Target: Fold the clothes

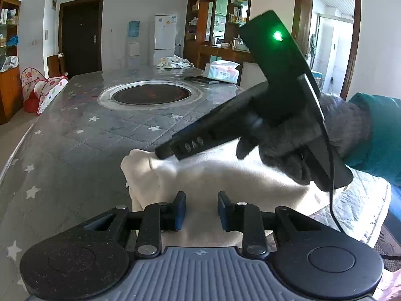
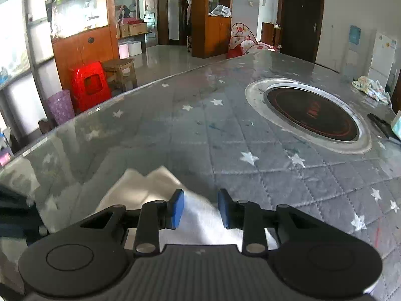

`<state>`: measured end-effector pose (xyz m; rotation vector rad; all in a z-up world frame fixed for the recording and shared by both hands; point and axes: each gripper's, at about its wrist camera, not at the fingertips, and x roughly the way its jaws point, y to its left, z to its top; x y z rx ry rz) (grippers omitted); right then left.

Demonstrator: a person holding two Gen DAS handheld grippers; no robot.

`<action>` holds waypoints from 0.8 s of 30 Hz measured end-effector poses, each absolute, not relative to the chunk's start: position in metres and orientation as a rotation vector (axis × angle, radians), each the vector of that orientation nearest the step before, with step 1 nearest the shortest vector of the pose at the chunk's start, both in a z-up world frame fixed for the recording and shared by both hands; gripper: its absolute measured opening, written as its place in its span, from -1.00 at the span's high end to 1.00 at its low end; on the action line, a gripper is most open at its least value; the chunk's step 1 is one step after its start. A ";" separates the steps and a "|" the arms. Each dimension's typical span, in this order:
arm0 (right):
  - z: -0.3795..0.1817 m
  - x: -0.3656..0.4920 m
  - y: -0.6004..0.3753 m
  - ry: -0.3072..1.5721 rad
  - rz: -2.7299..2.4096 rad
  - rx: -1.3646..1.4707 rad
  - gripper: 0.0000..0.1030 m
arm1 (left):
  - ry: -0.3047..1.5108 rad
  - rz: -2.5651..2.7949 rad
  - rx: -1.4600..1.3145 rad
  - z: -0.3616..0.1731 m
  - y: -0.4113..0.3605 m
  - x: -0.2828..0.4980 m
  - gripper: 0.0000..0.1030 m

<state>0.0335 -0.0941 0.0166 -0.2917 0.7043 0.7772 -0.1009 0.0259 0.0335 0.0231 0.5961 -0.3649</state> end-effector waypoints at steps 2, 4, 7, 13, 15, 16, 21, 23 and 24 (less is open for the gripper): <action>0.027 0.031 -0.102 0.683 0.775 -0.279 0.44 | 0.596 -0.361 0.010 0.035 0.029 -0.101 0.40; 0.037 0.026 -0.113 0.663 0.769 -0.282 0.44 | 0.595 -0.356 -0.005 0.037 0.033 -0.100 0.40; 0.044 0.009 -0.135 0.656 0.768 -0.301 0.42 | 0.591 -0.343 -0.030 0.039 0.039 -0.089 0.43; 0.041 -0.040 -0.184 0.677 0.769 -0.314 0.42 | 0.633 -0.296 -0.034 0.027 0.049 -0.073 0.44; 0.037 -0.057 -0.200 0.680 0.763 -0.316 0.42 | 0.647 -0.288 -0.032 0.022 0.051 -0.072 0.42; 0.034 -0.064 -0.207 0.682 0.755 -0.311 0.42 | 0.646 -0.288 -0.031 0.021 0.051 -0.072 0.42; 0.016 -0.084 -0.246 0.678 0.684 -0.279 0.41 | 0.646 -0.283 -0.014 0.019 0.050 -0.072 0.40; 0.018 -0.085 -0.256 0.680 0.673 -0.259 0.41 | 0.648 -0.282 -0.006 0.019 0.049 -0.072 0.40; 0.020 -0.086 -0.261 0.681 0.668 -0.249 0.41 | 0.649 -0.281 -0.002 0.019 0.048 -0.072 0.39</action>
